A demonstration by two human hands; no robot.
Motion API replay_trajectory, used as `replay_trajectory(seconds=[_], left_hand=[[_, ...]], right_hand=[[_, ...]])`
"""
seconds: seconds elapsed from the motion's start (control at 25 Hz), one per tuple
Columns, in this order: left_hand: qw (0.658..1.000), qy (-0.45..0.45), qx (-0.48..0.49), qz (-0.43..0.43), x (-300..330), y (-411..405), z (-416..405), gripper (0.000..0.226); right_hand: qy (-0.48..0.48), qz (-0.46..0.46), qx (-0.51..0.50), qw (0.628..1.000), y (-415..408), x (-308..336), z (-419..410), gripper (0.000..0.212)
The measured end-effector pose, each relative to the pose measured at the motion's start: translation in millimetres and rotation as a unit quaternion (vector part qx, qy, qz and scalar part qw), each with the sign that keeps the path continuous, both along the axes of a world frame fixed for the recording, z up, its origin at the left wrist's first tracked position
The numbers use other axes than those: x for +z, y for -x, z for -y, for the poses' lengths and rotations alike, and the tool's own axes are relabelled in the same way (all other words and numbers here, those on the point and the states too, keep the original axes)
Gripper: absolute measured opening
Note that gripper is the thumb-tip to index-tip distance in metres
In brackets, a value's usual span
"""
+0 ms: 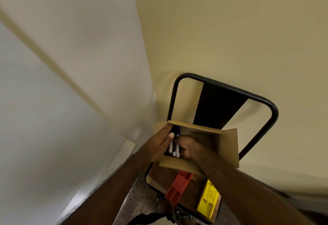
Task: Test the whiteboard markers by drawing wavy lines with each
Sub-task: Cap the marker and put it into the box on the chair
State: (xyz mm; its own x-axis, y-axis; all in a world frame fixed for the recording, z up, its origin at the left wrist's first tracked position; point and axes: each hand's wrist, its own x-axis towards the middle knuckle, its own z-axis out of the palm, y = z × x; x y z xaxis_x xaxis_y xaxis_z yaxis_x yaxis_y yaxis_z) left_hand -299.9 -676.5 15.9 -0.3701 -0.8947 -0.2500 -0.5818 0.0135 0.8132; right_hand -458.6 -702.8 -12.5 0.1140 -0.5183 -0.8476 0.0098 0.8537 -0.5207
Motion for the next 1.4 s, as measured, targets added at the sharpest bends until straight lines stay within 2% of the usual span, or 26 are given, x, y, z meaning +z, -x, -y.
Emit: replay_trajectory(seconds=[0.16, 0.32, 0.44, 0.56, 0.76, 0.88, 1.04, 1.16, 1.4], left_hand=[[0.998, 0.013, 0.062, -0.001, 19.4, 0.8, -7.4, 0.051], [0.985, 0.044, 0.168, -0.008, 43.6, 7.1, -19.1, 0.029], [0.976, 0.018, 0.213, -0.036, 61.5, 14.5, -27.9, 0.043], [0.965, -0.076, 0.221, -0.122, 93.4, 26.3, -48.0, 0.041], [0.989, -0.024, 0.14, -0.043, 115.6, 18.6, -99.8, 0.049], [0.984, -0.012, 0.176, -0.013, 116.7, -4.5, -141.7, 0.056], [0.952, -0.029, 0.295, -0.071, 115.5, -44.3, -206.5, 0.049], [0.919, -0.03, 0.382, -0.096, 107.4, -79.9, -258.8, 0.038], [0.812, -0.006, 0.575, -0.099, 82.7, -147.9, -367.9, 0.03]], right_hand=[[-0.01, 0.07, -0.032, 0.997, 25.9, 34.2, -12.0, 0.02], [-0.019, 0.112, 0.016, 0.993, 53.1, 75.6, -28.6, 0.021], [-0.029, 0.145, 0.081, 0.986, 67.3, 104.7, -46.5, 0.023], [-0.007, 0.173, 0.152, 0.973, 75.3, 131.7, -67.9, 0.026], [0.011, 0.21, 0.272, 0.939, 61.2, 152.4, -102.5, 0.027], [0.02, 0.218, 0.327, 0.919, 37.6, 148.7, -121.0, 0.024], [0.052, 0.183, 0.368, 0.91, -10.1, 134.6, -146.1, 0.039], [0.067, 0.168, 0.393, 0.902, -52.3, 134.3, -171.6, 0.04], [0.029, 0.167, 0.396, 0.902, -151.5, 119.6, -251.6, 0.043]])
